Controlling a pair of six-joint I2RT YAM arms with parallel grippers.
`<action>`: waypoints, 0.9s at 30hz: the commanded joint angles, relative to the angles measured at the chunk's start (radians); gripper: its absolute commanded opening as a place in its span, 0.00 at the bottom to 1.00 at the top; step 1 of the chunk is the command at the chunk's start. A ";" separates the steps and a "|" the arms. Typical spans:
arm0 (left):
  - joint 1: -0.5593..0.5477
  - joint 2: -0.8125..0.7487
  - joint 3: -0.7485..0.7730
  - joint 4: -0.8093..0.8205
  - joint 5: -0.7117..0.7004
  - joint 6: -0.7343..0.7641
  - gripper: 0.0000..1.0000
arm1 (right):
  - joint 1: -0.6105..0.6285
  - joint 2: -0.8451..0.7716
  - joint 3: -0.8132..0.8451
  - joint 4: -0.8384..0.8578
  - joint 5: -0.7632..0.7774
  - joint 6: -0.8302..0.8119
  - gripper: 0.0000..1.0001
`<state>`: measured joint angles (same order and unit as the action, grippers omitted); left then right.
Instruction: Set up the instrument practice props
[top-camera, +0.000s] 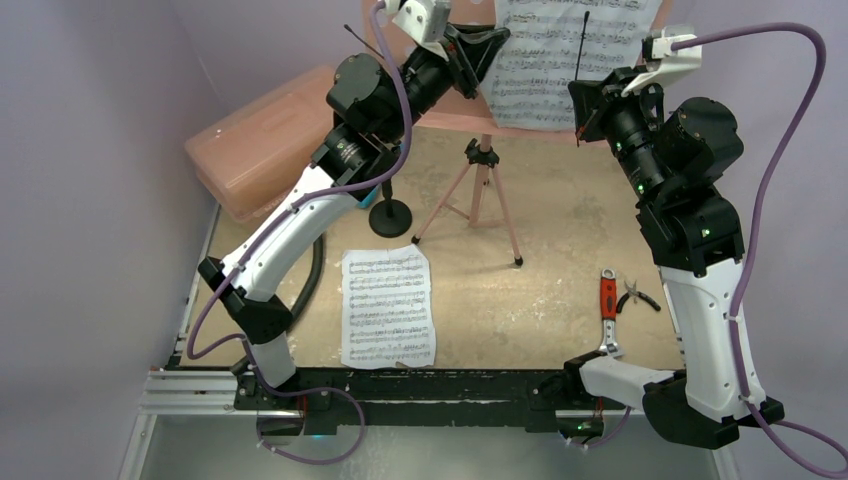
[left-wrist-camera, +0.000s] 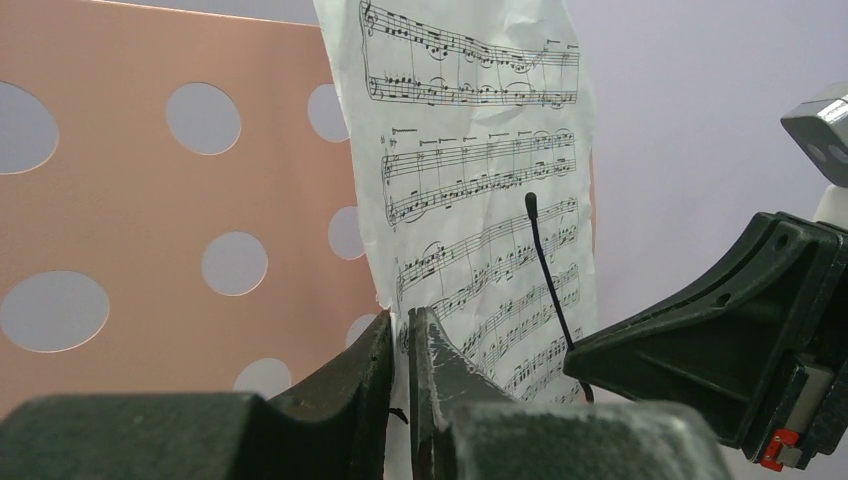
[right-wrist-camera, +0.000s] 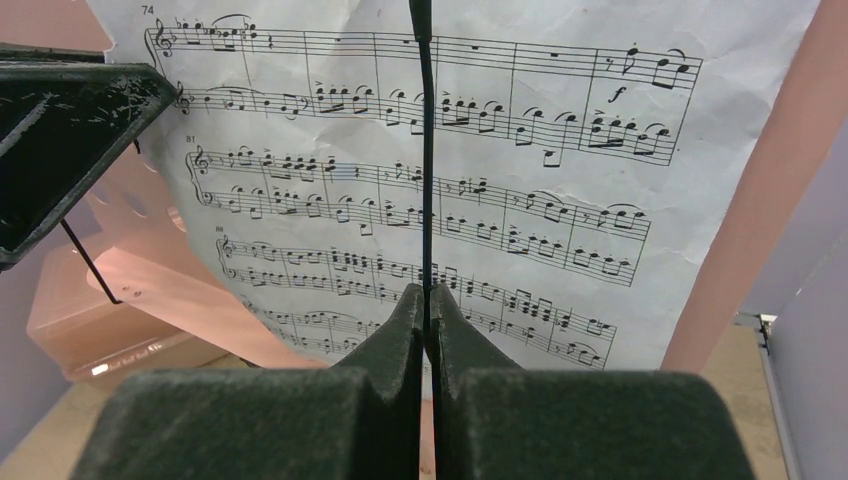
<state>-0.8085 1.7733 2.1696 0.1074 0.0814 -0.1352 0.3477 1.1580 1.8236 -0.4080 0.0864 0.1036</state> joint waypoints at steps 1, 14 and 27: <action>-0.006 -0.013 0.019 0.019 0.020 0.001 0.08 | 0.004 -0.012 0.006 0.089 -0.026 0.012 0.00; -0.007 0.025 0.035 0.061 0.061 -0.054 0.00 | 0.004 -0.007 0.021 0.090 -0.031 0.018 0.00; -0.006 0.017 0.047 0.049 0.036 -0.020 0.12 | 0.004 -0.010 0.009 0.092 -0.027 0.022 0.00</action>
<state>-0.8085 1.8214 2.1838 0.1375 0.1284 -0.1722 0.3477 1.1580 1.8236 -0.4068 0.0860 0.1120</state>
